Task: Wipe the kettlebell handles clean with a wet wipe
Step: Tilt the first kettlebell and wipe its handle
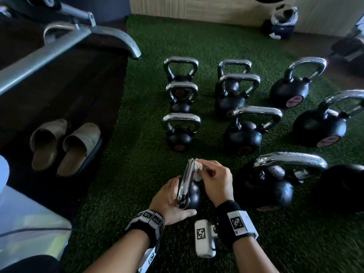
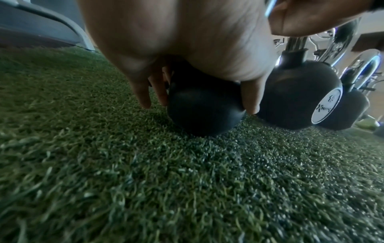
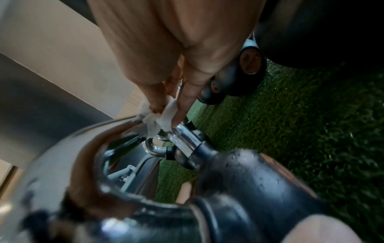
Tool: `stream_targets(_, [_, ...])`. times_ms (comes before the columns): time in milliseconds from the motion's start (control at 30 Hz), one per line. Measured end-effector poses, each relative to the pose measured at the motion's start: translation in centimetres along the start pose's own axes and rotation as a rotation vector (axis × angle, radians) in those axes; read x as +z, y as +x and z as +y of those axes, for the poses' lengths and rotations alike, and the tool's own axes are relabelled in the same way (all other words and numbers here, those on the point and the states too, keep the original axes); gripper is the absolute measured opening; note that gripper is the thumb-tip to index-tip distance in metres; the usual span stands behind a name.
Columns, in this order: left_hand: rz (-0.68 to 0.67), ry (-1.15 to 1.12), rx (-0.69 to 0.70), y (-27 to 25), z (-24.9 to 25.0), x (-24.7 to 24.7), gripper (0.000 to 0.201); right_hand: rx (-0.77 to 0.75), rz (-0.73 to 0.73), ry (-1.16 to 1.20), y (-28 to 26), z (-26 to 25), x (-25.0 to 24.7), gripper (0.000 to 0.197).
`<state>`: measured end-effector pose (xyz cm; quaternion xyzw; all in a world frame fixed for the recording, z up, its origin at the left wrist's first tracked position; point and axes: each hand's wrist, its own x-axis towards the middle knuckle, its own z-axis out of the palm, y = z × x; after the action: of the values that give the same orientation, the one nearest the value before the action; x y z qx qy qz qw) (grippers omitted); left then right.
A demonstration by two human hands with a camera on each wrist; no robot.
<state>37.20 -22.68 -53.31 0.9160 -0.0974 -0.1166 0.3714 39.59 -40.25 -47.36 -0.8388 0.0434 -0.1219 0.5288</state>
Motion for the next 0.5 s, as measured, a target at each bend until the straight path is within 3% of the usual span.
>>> stream_targets(167, [-0.02,0.048,-0.003,0.6,0.2,0.2,0.112,-0.094,-0.045,-0.085,1.2,-1.1,-0.9,0.021])
stream_targets(333, [-0.023,0.053,-0.067,0.8,0.0,0.3,0.113,-0.211,-0.186,-0.087,-1.9,-2.5,-2.0,0.024])
stream_targets(500, [-0.052,0.067,-0.104,1.2,0.4,0.0,0.105,-0.08,-0.151,-0.033,-0.9,-3.3,-2.0,0.02])
